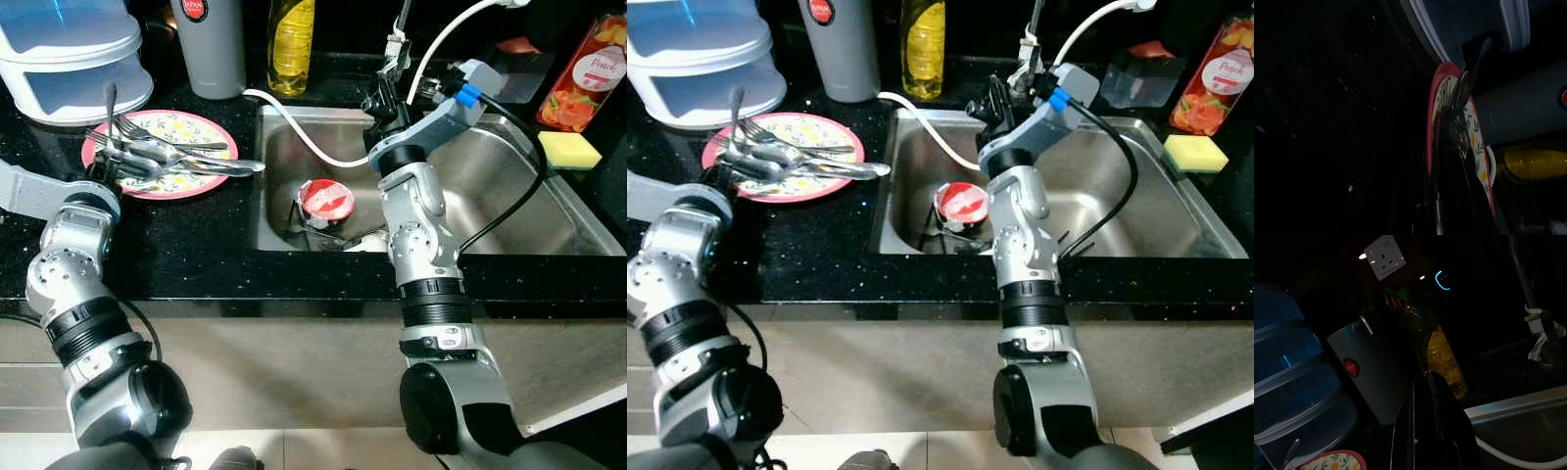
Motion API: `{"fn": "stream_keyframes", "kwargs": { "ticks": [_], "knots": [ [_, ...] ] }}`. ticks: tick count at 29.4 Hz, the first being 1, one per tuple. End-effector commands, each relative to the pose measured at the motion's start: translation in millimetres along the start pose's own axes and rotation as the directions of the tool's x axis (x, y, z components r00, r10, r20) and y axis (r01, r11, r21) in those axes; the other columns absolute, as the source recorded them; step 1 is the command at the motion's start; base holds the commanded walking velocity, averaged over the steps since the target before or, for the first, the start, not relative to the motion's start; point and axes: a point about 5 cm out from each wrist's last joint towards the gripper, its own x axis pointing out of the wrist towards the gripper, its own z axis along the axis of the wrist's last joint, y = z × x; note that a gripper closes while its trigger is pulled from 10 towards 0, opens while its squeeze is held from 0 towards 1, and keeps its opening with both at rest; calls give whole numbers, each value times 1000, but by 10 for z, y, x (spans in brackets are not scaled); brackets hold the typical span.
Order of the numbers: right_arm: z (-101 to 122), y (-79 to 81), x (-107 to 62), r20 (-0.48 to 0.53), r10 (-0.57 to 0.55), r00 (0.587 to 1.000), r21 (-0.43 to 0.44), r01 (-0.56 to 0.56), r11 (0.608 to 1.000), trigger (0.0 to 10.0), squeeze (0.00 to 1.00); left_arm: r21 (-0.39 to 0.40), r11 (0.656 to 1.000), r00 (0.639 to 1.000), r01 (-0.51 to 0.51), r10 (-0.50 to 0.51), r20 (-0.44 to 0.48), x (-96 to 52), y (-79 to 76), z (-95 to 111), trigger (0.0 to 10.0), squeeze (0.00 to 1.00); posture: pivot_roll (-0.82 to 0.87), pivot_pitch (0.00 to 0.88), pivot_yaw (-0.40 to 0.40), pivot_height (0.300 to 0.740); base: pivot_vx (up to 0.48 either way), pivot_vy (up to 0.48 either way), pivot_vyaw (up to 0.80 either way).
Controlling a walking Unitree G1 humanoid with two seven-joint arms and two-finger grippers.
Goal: Kitchen organization
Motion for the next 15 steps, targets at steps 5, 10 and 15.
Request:
{"fn": "stream_keyframes", "kwargs": {
  "ticks": [5, 10, 15],
  "knots": [
    [-27, 21, 8, -19, 9, 1000, -4, -9, 1000, 10000, 0, -49, 996, 997, 71, -69, 30, -53, -73, 41, 10000, 0, 280, 5, -49, 740, 0, 0, 0],
    [-32, 18, 5, -20, 7, 1000, -5, -7, 1000, 10000, 0, -101, 988, 993, 117, -118, 0, -83, -161, -31, 10000, 0, 279, 6, -48, 740, 0, 0, 0],
    [-33, 13, 2, -21, 5, 1000, -7, -6, 1000, 10000, 0, -149, 981, 991, 128, -131, -16, -85, -214, -95, 10000, 0, 273, 7, -49, 740, 0, 0, 0]
  ]
}}
